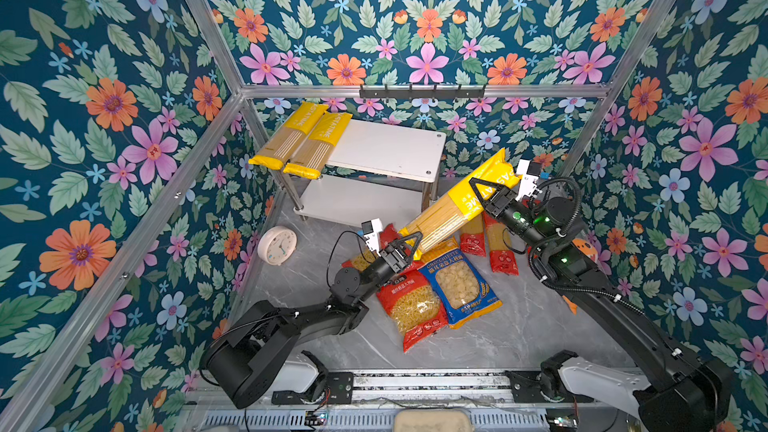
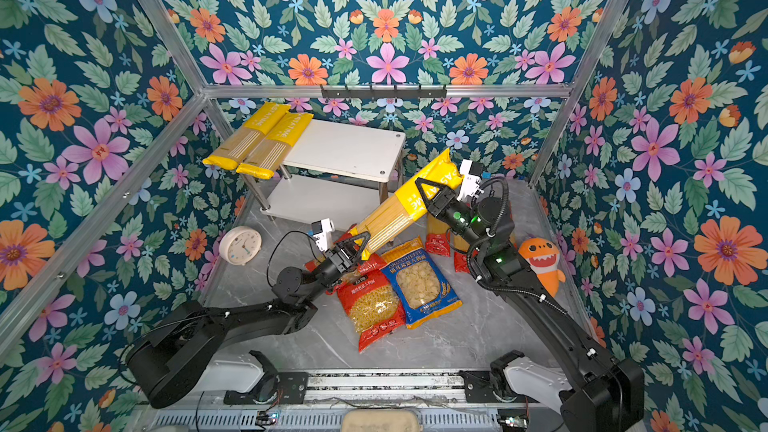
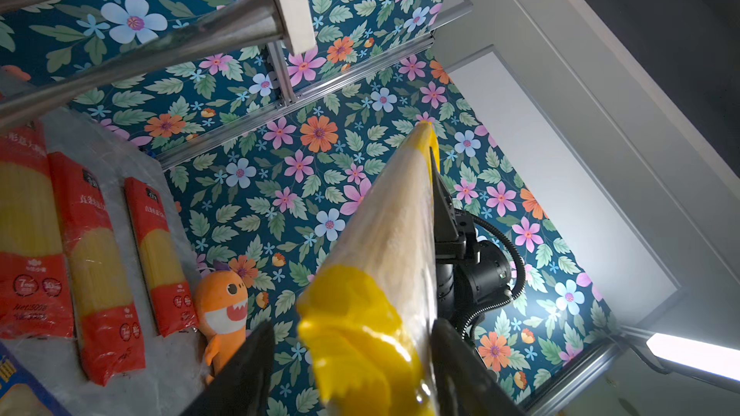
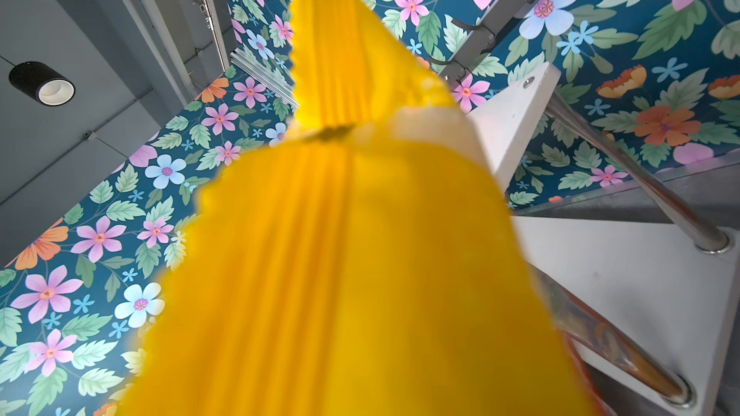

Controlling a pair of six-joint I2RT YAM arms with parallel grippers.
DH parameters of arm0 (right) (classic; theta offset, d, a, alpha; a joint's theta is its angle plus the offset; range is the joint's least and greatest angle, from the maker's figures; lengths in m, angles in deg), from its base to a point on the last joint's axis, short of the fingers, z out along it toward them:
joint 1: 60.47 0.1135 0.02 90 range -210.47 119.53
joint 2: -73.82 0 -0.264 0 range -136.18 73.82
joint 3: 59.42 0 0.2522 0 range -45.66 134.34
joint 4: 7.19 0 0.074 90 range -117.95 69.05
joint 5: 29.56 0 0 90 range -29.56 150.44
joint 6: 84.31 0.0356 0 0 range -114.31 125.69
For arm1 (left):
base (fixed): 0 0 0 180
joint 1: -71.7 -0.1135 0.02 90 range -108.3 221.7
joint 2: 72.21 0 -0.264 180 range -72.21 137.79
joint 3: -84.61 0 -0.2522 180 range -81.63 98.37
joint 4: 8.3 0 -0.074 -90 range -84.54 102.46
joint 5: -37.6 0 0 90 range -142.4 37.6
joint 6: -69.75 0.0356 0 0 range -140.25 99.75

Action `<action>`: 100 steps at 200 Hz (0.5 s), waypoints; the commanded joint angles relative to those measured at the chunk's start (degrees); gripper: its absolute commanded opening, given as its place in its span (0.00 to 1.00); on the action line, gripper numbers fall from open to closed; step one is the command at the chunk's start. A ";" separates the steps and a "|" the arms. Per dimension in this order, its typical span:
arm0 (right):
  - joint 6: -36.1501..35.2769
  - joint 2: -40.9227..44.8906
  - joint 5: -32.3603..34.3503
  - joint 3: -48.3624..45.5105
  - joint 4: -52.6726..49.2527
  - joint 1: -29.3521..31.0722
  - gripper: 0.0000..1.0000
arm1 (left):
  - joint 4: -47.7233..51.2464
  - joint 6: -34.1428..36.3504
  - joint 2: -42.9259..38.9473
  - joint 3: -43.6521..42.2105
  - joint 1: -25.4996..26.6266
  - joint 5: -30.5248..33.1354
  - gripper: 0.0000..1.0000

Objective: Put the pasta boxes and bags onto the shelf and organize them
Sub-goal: 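Carry the yellow pack with both grippers up toward the shelf's top tier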

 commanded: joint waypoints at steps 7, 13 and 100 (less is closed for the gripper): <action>3.48 -0.34 -1.15 1.23 7.65 0.22 0.02 | -2.84 -0.16 0.46 0.51 -0.07 -0.43 0.52; 3.47 -0.47 -1.22 1.35 7.42 0.23 0.03 | -3.17 -0.25 0.67 0.50 -0.07 -0.47 0.50; 1.19 -0.98 0.75 0.66 5.45 0.93 0.34 | -6.74 -1.06 0.08 0.55 -0.07 0.03 0.09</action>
